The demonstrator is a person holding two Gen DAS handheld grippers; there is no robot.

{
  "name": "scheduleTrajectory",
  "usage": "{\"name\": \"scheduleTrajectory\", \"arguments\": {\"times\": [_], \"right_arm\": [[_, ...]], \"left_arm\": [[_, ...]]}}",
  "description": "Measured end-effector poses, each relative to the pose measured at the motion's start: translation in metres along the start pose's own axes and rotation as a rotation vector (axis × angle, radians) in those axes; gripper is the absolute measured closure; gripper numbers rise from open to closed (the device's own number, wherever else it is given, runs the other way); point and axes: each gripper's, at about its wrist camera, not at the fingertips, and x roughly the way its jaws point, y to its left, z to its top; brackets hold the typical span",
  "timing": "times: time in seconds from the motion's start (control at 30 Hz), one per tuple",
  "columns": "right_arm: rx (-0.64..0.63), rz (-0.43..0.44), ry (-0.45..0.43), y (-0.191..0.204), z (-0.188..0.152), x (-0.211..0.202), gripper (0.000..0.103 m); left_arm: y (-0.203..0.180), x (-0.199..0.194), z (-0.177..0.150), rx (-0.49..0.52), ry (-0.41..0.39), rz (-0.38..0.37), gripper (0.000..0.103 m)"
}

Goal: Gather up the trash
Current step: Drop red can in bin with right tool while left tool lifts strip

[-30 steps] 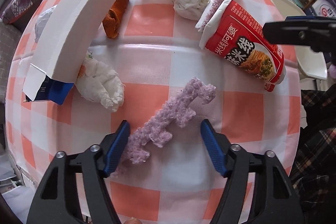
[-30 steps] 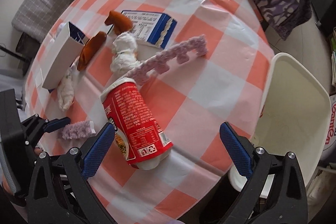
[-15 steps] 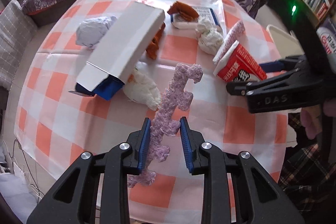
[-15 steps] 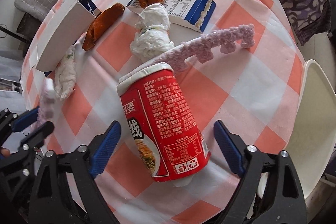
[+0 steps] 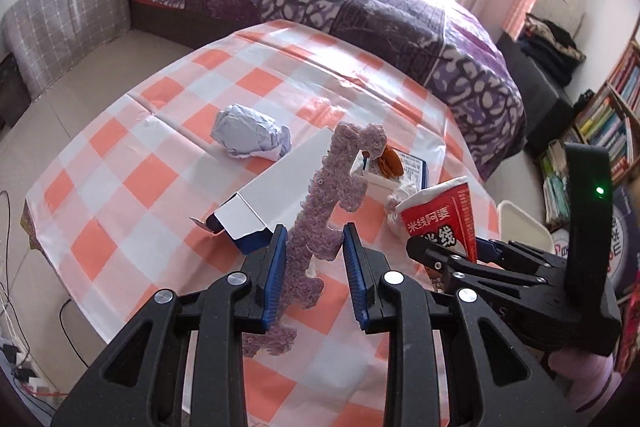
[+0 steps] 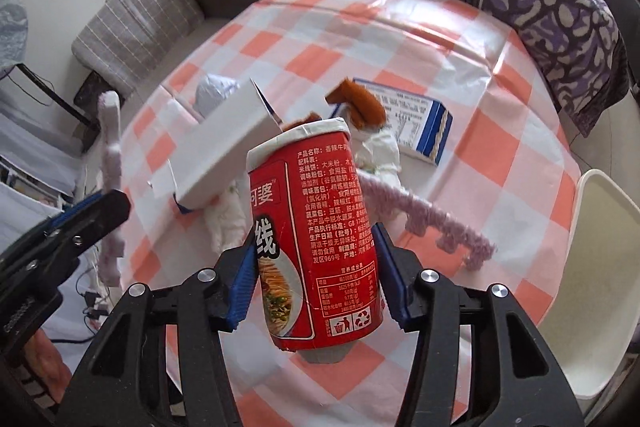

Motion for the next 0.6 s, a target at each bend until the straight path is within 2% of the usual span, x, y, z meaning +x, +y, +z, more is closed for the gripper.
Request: {"name": "scheduleTrajectory", "arguments": {"times": [0.1,0.3,0.47,0.6], "right_arm": [[0.001,-0.012,-0.107,-0.001,0.003,-0.019,0.052],[-0.034,-0.089,-0.298,0.001,0.001,-0.052,0.052],[-0.037,-0.119,-0.382,-0.004,0.001,-0.067,0.052],[-0.027,-0.135,-0.398,-0.014,0.000,-0.075,0.051]], "left_arm": [[0.004,-0.003,0.002,-0.043,-0.052,0.047,0.074],[-0.004,-0.011,0.007,-0.095,-0.145,0.125,0.074],[-0.018,-0.014,0.009,-0.111,-0.192,0.142,0.074],[-0.029,-0.014,0.010,-0.104,-0.202,0.131,0.074]]}}
